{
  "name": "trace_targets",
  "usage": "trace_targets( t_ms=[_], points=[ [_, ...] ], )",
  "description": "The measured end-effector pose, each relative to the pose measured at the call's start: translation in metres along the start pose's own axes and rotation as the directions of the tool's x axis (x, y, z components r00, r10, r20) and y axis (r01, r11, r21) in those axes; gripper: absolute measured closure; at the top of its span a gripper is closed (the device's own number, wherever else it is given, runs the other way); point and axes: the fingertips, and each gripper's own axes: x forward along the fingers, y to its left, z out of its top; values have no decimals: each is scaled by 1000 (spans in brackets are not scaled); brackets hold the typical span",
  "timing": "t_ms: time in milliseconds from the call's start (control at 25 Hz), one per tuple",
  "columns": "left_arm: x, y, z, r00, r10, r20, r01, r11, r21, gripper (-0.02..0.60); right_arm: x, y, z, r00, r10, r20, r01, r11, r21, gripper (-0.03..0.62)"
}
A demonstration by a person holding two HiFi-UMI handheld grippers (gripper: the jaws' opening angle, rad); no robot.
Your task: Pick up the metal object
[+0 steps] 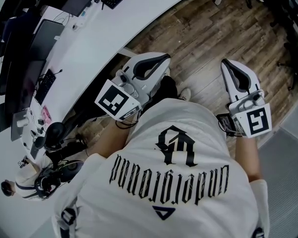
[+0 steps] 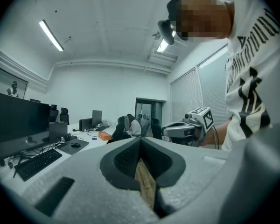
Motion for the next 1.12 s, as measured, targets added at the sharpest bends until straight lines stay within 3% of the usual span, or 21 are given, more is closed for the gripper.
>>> trace_targets(
  t_ms=[600, 1120],
  points=[
    [30, 65, -3, 1000, -6, -1, 6, 1000, -20, 566, 52, -40, -4, 1000, -22, -16, 22, 1000, 11, 579],
    [34, 200, 16, 1000, -21, 17, 21, 1000, -21, 566, 185, -78, 21, 999, -27, -35, 27, 1000, 4, 579]
  ],
)
